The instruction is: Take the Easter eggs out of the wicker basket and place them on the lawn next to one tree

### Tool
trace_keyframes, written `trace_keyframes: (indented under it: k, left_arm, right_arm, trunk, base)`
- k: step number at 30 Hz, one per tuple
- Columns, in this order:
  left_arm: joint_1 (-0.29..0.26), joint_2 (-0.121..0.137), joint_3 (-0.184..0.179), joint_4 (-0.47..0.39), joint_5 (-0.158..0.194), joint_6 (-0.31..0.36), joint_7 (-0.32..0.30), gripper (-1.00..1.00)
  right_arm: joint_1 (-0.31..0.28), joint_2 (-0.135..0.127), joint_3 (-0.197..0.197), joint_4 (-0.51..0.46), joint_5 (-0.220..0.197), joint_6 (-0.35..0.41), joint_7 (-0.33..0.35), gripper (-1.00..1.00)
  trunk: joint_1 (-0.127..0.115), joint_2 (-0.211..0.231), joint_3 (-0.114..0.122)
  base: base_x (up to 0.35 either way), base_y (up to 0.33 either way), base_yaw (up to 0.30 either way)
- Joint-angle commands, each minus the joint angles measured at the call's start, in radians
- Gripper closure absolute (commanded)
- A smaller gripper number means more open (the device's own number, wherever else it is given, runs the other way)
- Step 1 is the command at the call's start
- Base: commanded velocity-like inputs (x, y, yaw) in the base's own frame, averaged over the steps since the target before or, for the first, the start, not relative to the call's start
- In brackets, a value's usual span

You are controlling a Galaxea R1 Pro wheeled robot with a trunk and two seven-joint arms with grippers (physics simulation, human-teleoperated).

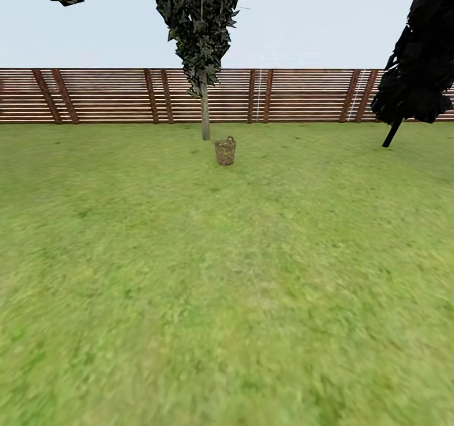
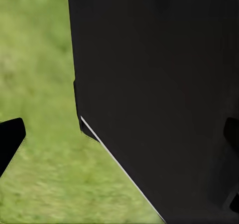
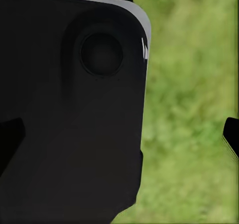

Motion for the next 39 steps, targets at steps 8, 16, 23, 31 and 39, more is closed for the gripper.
trace_keyframes:
  k: [8,16,23,31,39]
  left_arm:
    - [0.001,0.0,0.0,-0.002,0.001,-0.001,0.0,-1.0]
    - [0.001,0.0,0.001,-0.002,0.001,-0.001,0.0,-1.0]
    - [0.0,0.0,0.001,-0.002,0.001,-0.001,0.0,-1.0]
    - [0.001,0.0,0.001,-0.002,0.001,-0.001,0.0,-1.0]
    - [0.0,0.0,0.001,-0.002,0.001,-0.001,0.0,-1.0]
  right_arm:
    - [-0.001,0.0,0.001,0.003,0.002,-0.006,0.0,-1.0]
    - [-0.001,0.0,0.001,0.003,0.002,-0.006,0.0,-1.0]
    - [-0.001,0.0,0.001,0.003,0.003,-0.006,0.0,-1.0]
    - [-0.001,0.0,0.001,0.003,0.004,-0.007,0.0,-1.0]
    - [-0.001,0.0,0.001,0.003,0.004,-0.007,0.0,-1.0]
  trunk:
    - [0.001,0.0,-0.001]
    - [0.001,0.0,-0.001]
    - [0.001,0.0,-0.001]
    - [0.001,0.0,-0.001]
    - [0.001,0.0,-0.001]
  base:
    - [0.328,0.0,0.0]
    - [0.328,0.0,-0.003]
    - [0.328,0.0,-0.081]
    - [0.328,0.0,-0.19]
    - [0.328,0.0,-0.237]
